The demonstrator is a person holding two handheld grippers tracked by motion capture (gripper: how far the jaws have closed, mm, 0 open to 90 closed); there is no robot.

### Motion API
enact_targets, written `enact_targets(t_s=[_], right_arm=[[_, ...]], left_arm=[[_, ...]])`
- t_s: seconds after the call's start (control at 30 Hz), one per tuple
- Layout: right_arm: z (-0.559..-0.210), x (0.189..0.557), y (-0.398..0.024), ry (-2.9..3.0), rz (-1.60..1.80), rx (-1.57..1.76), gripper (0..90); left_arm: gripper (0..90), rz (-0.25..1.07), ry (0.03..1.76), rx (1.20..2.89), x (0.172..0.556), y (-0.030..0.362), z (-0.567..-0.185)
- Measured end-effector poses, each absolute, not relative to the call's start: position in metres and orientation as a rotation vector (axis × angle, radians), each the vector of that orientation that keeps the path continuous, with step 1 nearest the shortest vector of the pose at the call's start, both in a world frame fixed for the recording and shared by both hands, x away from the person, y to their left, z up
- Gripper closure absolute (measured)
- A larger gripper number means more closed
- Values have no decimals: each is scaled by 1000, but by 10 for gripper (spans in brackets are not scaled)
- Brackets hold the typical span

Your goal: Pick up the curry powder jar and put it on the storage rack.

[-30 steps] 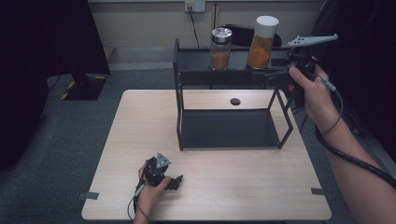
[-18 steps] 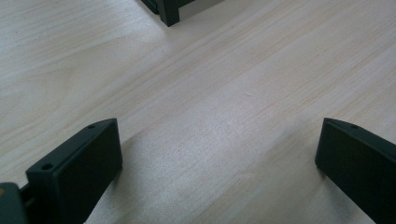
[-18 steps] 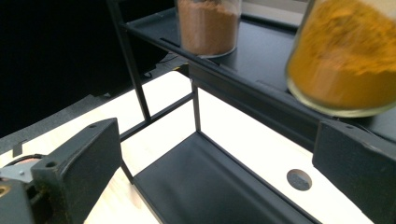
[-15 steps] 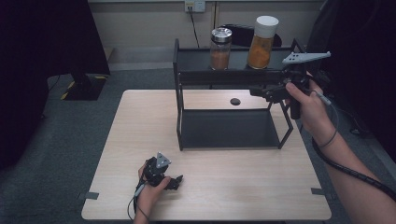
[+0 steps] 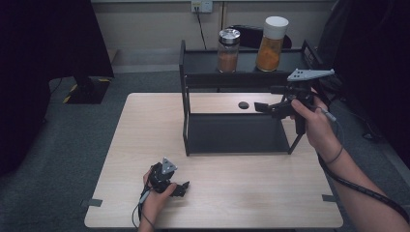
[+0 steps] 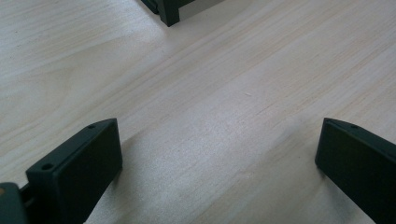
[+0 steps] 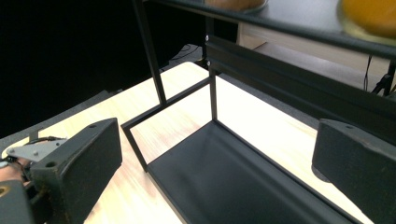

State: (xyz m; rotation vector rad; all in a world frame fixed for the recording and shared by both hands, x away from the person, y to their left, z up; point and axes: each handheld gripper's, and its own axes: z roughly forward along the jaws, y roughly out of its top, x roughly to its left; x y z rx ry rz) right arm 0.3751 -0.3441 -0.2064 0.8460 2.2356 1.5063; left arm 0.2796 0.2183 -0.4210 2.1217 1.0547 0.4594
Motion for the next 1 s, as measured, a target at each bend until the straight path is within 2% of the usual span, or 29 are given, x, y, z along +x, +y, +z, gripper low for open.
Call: enact_targets(t_s=[1.0], right_arm=[[-269,365,-340,2303,1500,834,6]], left_arm=[[0,460,1054,2122,280,218,-421]])
